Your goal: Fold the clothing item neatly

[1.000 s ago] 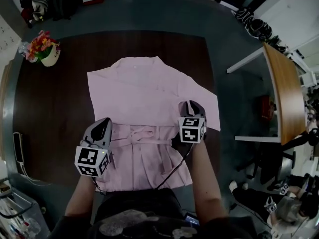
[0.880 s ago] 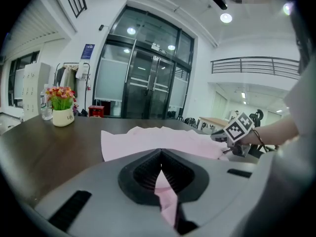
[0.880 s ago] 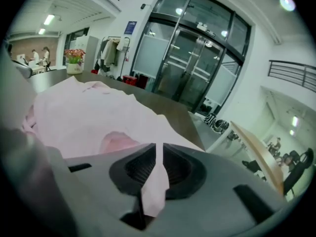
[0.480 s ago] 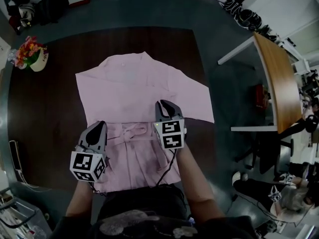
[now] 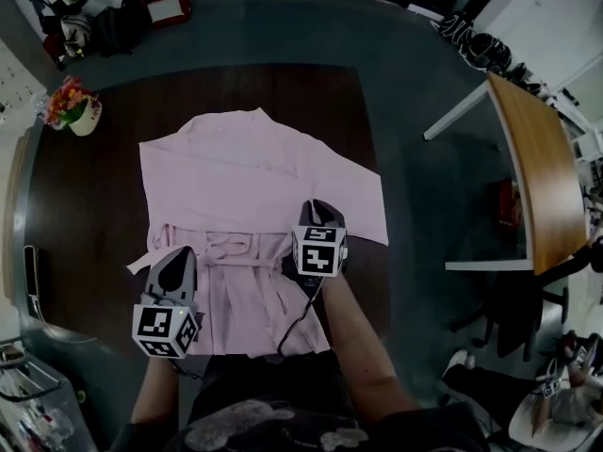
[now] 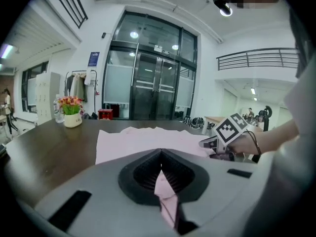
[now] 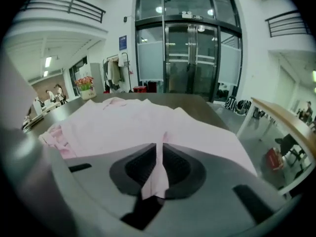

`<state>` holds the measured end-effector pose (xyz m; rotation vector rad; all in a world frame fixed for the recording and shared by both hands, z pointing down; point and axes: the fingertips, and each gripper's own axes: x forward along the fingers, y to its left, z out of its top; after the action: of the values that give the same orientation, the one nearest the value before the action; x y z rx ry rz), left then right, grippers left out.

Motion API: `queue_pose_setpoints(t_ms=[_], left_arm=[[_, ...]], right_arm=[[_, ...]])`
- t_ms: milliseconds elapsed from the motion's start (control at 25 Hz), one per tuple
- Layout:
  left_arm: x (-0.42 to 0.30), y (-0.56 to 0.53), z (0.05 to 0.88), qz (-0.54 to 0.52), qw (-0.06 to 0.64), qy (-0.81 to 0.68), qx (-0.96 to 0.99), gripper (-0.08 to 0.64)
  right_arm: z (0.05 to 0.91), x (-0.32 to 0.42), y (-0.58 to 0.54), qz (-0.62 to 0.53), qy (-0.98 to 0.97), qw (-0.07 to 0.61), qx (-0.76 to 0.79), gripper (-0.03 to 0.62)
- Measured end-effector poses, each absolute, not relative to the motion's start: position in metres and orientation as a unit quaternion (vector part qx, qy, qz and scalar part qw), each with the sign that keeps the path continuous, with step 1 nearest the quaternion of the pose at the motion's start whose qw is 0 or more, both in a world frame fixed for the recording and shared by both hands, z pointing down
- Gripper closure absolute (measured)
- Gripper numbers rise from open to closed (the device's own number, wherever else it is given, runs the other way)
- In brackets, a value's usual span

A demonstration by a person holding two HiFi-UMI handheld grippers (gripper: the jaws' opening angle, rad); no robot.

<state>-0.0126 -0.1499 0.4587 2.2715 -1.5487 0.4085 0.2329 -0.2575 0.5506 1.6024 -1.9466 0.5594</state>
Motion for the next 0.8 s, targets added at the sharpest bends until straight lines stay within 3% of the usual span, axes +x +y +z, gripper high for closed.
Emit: queue_pose_setpoints(t_ms=[280,520,800], left_arm=[[0.086,-0.116,0.449,0.122,0.167,-0.561,0.802,0.549],[0.198,-0.103,0.432,0.1,0.149,-0.499,0.848,0.549],[0.237,-0.1,0.453,0.112,0.161,-0.447,0.873,0.549]], right_arm=[[0.479,0.311,-0.206,0.163,-0.784,0.179,0.572,0.563],[0.467,0.408,-0.164,0.153,-0.762,0.172,0.606,0.563],[0.499,0.475,-0.127,0.179,-0.695,0.182,0.672,0.586]])
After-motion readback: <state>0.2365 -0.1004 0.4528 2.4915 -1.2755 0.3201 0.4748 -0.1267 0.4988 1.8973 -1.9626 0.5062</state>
